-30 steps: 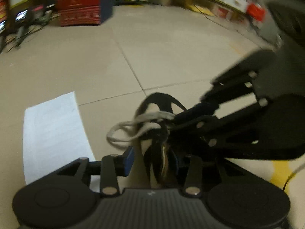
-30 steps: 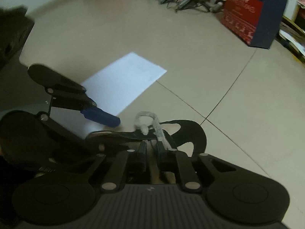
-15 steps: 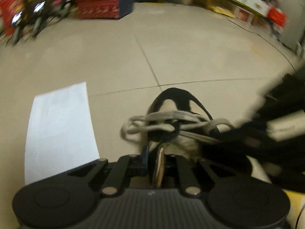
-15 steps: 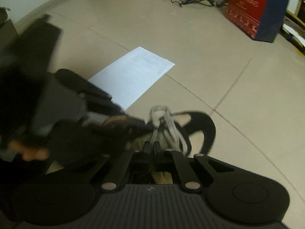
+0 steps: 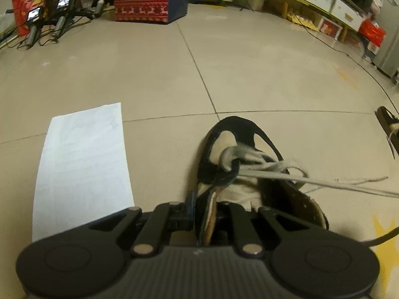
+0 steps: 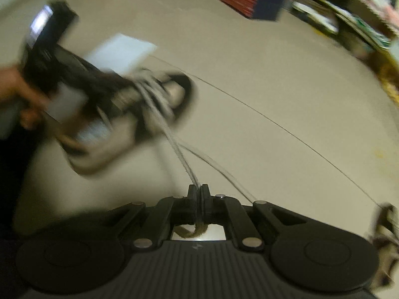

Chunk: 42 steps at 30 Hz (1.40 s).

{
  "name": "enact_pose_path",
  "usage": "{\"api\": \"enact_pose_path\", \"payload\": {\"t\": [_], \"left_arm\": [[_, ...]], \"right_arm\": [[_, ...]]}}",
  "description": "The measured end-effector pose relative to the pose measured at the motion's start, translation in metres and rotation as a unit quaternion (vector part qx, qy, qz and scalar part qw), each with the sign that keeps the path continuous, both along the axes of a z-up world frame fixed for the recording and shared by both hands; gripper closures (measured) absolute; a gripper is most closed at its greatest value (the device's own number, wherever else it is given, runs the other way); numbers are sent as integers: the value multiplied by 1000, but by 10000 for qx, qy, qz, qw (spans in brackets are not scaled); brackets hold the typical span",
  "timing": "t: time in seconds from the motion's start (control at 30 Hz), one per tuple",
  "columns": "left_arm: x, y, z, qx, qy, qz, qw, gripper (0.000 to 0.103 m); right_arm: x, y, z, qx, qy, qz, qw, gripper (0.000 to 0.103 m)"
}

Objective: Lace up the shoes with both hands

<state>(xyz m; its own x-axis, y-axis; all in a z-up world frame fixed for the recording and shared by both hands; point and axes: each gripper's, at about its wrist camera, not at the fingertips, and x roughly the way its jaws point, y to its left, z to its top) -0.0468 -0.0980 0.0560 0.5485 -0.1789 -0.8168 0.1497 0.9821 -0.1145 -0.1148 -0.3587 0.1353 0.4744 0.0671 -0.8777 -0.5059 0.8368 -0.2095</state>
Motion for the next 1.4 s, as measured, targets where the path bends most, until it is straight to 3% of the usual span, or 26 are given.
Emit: {"api": "enact_pose_path", "payload": {"t": [0.17,0.4,0.47,0.63,0.7,0.73,0.77,0.87,0.93,1.07,1.2,1.37,1.4], "left_arm": [[-5,-4,1,-67,3,43,10000,93],[-4,8,-1,-358,207,65,9991,91],[-6,6,1,-239,161,-19,9996,89],[-8,6,3,-115,116,-206,9997,82],[-9,6,3,-81,77,-294,9995,86],[-9,6,3,-121,84,-311,9994,94],[-9,5,3,-161,92,-327,9993,95],[-8,9,3,-400,202,-132,9989,96],[-5,17,1,-739,379,131,9965,95],[-5,22,0,-1069,574,428,9917,94],[-6,28,-2,-1352,743,623,9861,92],[-12,27,0,-1424,802,579,9849,92],[-14,29,-1,-1526,867,620,9825,92]], "right_arm": [[-8,-18,-12,-468,-93,-382,9981,101],[1,-30,3,516,-351,-697,9956,101],[1,-31,7,657,-406,-700,9945,100],[-2,-20,1,965,-58,-356,9947,97],[-7,-15,3,1126,91,-187,9934,95],[-9,-13,4,1211,123,-182,9924,86],[-9,-12,5,1308,145,-195,9911,83],[0,-14,8,1743,216,-357,9838,79],[9,-15,8,2082,244,-516,9764,70],[33,-6,-17,2557,469,-773,9625,67],[43,29,-49,2259,612,-380,9715,68],[31,80,-81,792,11,418,9960,70],[27,88,-86,562,-123,588,9966,86]]}}
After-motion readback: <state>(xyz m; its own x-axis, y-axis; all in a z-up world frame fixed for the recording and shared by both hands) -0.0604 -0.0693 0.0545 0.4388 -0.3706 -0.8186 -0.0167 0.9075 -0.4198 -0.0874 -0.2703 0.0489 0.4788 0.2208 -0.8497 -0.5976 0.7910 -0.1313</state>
